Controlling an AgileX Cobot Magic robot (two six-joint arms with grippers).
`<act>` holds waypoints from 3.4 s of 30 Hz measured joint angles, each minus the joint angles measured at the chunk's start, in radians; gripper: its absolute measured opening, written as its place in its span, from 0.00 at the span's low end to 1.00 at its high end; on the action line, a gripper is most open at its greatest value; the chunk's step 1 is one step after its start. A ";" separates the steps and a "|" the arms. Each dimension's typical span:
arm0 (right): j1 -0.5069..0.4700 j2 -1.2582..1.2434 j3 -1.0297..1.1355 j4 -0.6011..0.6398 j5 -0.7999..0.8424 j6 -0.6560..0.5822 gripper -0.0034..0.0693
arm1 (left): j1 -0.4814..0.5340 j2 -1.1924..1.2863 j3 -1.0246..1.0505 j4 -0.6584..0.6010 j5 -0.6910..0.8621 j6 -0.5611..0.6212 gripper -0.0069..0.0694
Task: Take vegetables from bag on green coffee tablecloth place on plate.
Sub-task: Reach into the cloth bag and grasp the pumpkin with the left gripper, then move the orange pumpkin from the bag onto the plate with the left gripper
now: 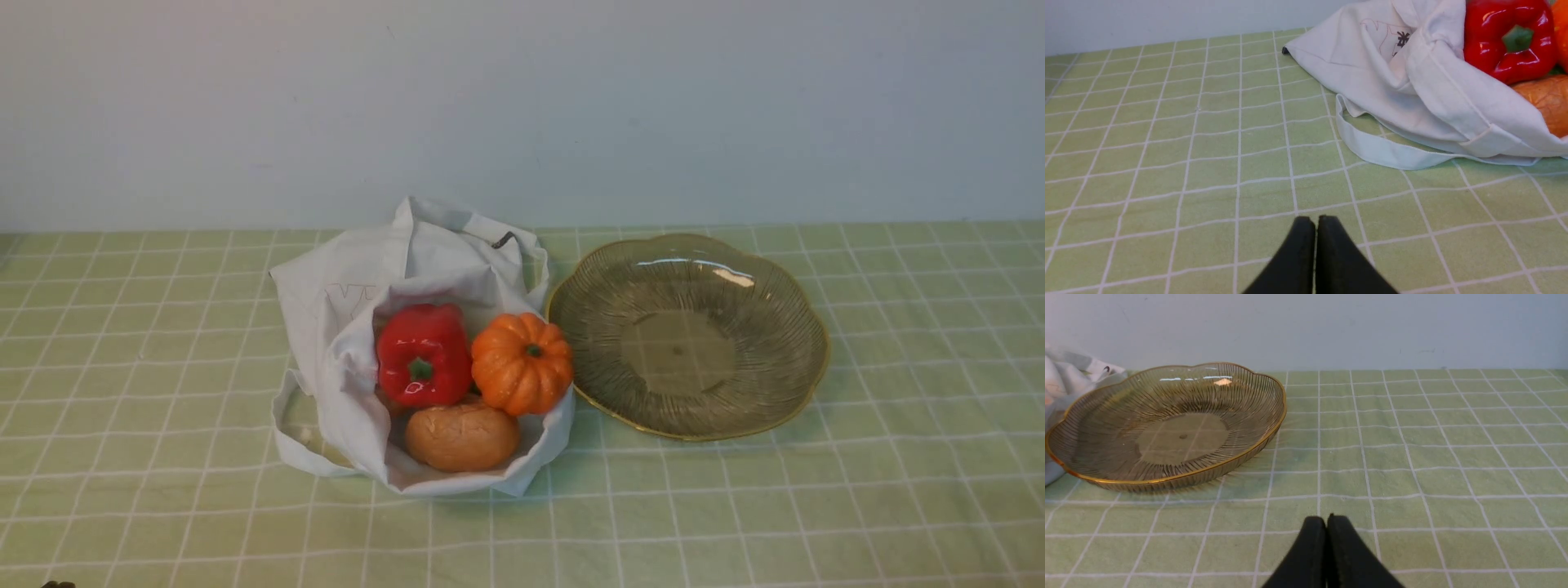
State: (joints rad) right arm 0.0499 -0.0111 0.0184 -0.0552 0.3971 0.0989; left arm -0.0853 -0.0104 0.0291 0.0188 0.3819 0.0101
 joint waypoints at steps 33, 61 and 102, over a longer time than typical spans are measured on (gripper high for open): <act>0.000 0.000 0.000 0.000 0.000 0.000 0.03 | 0.000 0.205 -0.351 -0.870 0.068 -0.003 0.08; 0.000 0.000 0.000 0.000 0.000 0.000 0.03 | -0.507 1.644 -1.426 -0.055 0.680 -0.125 0.30; 0.000 0.000 0.000 0.000 0.000 0.000 0.03 | -0.554 1.912 -1.442 0.206 0.275 -0.165 0.61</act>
State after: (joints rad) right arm 0.0499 -0.0111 0.0184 -0.0552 0.3971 0.0989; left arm -0.6393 1.9017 -1.4131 0.2252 0.6572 -0.1547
